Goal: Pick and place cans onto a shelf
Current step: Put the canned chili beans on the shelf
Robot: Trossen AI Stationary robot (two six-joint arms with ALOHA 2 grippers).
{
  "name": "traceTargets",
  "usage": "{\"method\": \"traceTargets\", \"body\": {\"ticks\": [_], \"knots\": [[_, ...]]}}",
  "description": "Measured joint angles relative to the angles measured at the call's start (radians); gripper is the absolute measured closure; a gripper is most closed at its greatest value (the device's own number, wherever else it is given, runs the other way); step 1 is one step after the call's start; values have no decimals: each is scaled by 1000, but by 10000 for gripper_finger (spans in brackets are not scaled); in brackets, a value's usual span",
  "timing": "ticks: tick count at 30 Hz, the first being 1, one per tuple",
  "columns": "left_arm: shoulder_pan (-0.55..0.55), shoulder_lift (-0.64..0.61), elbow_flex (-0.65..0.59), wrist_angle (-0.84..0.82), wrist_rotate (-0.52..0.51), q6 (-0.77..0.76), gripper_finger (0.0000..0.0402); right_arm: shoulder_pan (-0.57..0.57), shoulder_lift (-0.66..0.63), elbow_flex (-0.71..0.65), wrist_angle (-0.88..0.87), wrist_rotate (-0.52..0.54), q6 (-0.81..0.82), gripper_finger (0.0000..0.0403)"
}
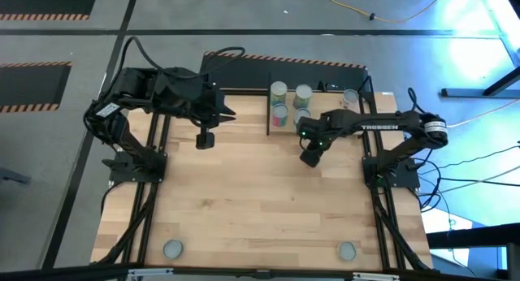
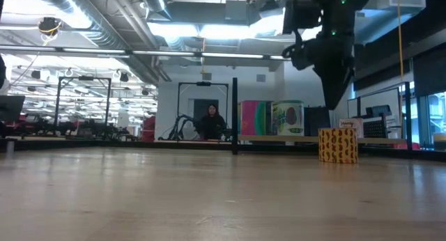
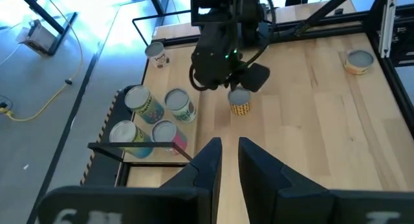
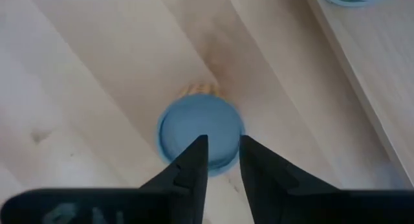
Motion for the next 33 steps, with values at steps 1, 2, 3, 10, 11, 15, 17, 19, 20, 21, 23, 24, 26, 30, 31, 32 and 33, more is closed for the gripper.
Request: {"method": "traceTargets", "body": {"ticks": [1,2,3,10,11,15,17,19,20,21,23,24,26,30,31,32,33], "knots": [[0,0,0,0,0,-1,357,-7,2,-5,9,0,0,311],[0,0,0,0,0,-2,357,-14,4,-11,15,0,1,311],[0,0,0,0,0,-4,357,-21,7,-17,19,0,0,311],[0,5,0,2,0,-29,357,-57,12,-79,31,1,-84,311],[0,5,0,2,0,-30,357,-60,12,-86,34,1,-102,311],[0,5,0,3,0,-30,357,-69,12,-119,98,-30,-108,311],[0,5,0,3,0,-31,357,-71,12,-134,130,-49,-118,311],[0,5,0,3,0,-31,357,-75,12,-146,152,-52,-135,311],[0,5,0,3,0,-31,357,-79,12,-149,154,-53,-135,311],[0,5,0,3,0,-31,357,-83,12,-154,154,-52,-135,311],[0,5,0,3,0,-31,357,-89,12,-165,154,-52,-137,311],[0,5,0,3,0,-31,357,-91,12,-170,156,-52,-147,311],[0,5,0,4,0,-31,357,-95,11,-185,164,-53,-161,311],[0,5,0,3,0,-30,357,-105,7,-212,187,-61,-158,311],[0,5,0,3,0,-30,357,-107,7,-217,192,-62,-158,312],[0,5,0,4,0,-30,357,-108,7,-220,198,-63,-159,314],[0,5,0,3,0,-30,357,-108,7,-222,203,-65,-160,319]]}}
